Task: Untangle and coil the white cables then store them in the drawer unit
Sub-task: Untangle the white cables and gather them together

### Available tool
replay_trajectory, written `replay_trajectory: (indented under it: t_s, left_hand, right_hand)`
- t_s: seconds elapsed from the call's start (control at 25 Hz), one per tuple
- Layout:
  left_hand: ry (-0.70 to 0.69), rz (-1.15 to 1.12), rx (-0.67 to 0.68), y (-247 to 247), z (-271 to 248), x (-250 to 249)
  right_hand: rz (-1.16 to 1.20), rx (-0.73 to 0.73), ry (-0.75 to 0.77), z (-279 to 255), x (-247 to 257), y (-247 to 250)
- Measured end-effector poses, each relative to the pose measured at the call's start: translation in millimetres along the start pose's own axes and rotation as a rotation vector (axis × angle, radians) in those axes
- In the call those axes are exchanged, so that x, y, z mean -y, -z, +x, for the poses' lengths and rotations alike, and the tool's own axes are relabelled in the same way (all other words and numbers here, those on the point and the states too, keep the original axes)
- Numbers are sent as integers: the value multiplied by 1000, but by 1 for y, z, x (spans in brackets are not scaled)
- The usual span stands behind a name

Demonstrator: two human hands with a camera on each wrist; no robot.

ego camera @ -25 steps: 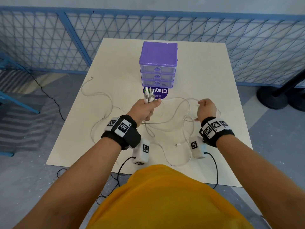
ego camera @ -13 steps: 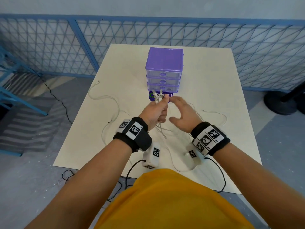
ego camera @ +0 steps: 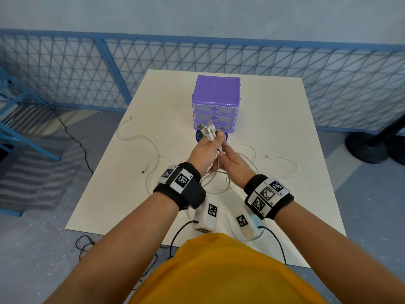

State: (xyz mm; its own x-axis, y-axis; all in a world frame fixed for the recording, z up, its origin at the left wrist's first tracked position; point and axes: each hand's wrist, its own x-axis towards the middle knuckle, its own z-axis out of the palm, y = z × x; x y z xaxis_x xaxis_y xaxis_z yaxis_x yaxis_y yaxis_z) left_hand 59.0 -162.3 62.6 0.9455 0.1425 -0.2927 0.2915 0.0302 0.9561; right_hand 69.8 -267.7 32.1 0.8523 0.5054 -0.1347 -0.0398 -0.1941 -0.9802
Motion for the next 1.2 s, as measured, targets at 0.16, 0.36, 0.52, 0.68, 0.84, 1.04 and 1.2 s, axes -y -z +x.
replay_trajectory:
  t_s: [0.16,0.36,0.52,0.68,0.84,1.04,1.2]
  left_hand:
    - [-44,51,72,-1,-2,-6]
    - [-101,-432,74,-1,-1,-15]
    - [-115,-562,-52,3,5,-26]
    - [-123,-381,-69,2,9,-20]
    - [-161,-355,-56,1,6,-16]
    - [-215,-72,-59,-3,4,-11]
    - [-243,-50,-100,-9,2,-15]
  right_hand:
    - [-97,-97,137,-4,9,3]
    - [82,-156,108,-5,13,9]
    - [182,-146,31,-7,8,12]
    - [68,-155,-3,-5,6,14]
    - [25,-186,9,-4,7,16]
    - [-38,-199,8,0,14,16]
    - [-79,-222,41,4,12,12]
